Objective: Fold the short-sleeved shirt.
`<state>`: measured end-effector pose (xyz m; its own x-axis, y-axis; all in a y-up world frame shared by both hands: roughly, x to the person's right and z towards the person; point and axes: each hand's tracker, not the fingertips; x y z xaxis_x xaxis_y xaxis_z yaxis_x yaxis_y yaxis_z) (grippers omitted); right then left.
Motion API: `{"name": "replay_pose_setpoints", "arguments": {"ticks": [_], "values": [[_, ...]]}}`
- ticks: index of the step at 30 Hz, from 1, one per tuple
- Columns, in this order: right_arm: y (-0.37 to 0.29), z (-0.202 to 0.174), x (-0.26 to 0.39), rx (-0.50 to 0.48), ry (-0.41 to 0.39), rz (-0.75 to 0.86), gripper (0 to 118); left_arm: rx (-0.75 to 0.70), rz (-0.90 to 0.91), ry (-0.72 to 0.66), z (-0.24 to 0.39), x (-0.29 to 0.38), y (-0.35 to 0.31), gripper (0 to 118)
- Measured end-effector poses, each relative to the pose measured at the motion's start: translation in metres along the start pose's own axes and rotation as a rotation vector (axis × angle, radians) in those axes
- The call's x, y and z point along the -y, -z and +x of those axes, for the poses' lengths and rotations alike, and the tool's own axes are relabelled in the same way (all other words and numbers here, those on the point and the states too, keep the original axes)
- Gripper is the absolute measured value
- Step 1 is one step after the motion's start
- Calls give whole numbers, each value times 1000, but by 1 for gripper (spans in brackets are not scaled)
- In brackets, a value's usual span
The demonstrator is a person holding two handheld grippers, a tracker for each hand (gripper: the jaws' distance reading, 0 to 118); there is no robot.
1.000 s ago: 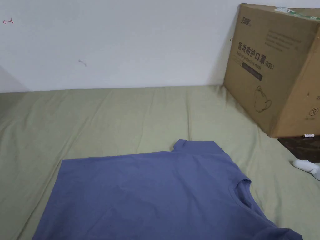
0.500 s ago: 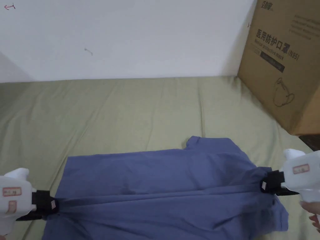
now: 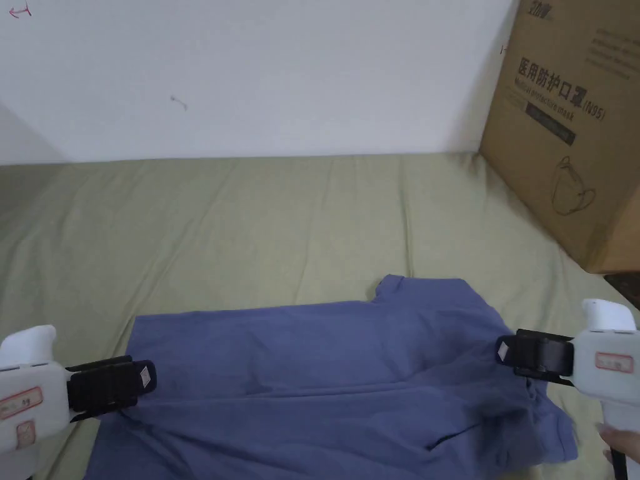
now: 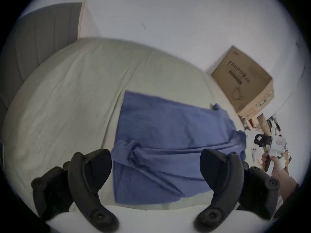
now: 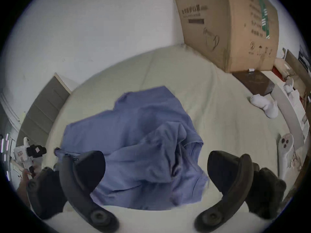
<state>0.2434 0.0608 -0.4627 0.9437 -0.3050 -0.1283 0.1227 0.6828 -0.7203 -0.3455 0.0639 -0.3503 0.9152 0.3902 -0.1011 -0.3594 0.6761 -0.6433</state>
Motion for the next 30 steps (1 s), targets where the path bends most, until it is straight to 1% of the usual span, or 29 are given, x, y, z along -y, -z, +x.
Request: {"name": "replay_pose_setpoints", "arguments": {"ticks": [2, 3, 4, 5, 6, 7, 8, 9, 10, 11, 12, 14, 16, 18, 20, 21, 22, 23, 24, 25, 26, 27, 28, 30], "values": [[-28, -9, 11, -18, 1, 44, 118, 10, 48, -1, 12, 9, -24, 110], [-43, -13, 18, -46, 3, 62, 118, 8, 54, 10, 20, 16, -37, 109], [-55, -16, 24, -67, 4, 75, 118, 8, 67, 23, 25, 22, -48, 106], [-69, -22, 32, -77, -5, 93, 117, 13, 109, 46, 31, 30, -61, 97], [-82, -29, 40, -83, -22, 129, 113, 13, 133, 65, 36, 38, -74, 67], [-94, -34, 47, -98, -38, 161, 105, 9, 136, 78, 40, 45, -83, 33], [-105, -38, 52, -111, -54, 203, 82, 1, 131, 84, 45, 52, -90, 1], [-116, -45, 58, -109, -81, 235, 21, -24, 126, 102, 48, 59, -96, 1], [-120, -50, 60, -103, -104, 258, 0, -15, 131, 96, 47, 64, -103, 1], [-128, -53, 65, -48, -139, 238, 0, -16, 131, 89, 45, 68, -109, 1], [-134, -57, 67, -51, -114, 273, 0, -14, 129, 69, 44, 71, -113, 1], [-131, -57, 64, -83, -82, 272, 0, -29, 125, 38, 37, 70, -111, 1], [-128, -58, 60, -90, -66, 252, 0, -28, 98, 8, 27, 62, -108, 1], [-123, -55, 53, -86, -65, 230, 0, -102, 2, -13, 18, 51, -90, 1], [-118, -56, 51, -72, -69, 211, 0, -126, -113, -21, 0, 39, -63, 1], [-116, -56, 51, -66, -69, 202, 0, -130, -138, -15, -4, 36, -48, 1], [-116, -55, 50, -69, -66, 192, 0, -146, -165, -8, -12, 34, -32, 9], [-113, -54, 51, -72, -60, 177, 0, -201, -202, 10, -20, 33, -14, 26], [-111, -54, 51, -74, -56, 165, 0, -233, -234, 21, -26, 32, 1, 67], [-107, -54, 52, -73, -52, 151, 0, -255, -271, 28, -30, 35, 17, 98], [-108, -52, 54, -71, -50, 140, 0, -267, -275, 23, -36, 36, 31, 114], [-105, -52, 55, -67, -48, 129, 0, -275, -270, 20, -40, 36, 42, 115], [-103, -52, 56, -61, -46, 120, 0, -282, -276, 10, -45, 35, 51, 114], [-102, -49, 59, -52, -39, 106, 0, -307, -318, 1, -49, 40, 70, 114]]}}
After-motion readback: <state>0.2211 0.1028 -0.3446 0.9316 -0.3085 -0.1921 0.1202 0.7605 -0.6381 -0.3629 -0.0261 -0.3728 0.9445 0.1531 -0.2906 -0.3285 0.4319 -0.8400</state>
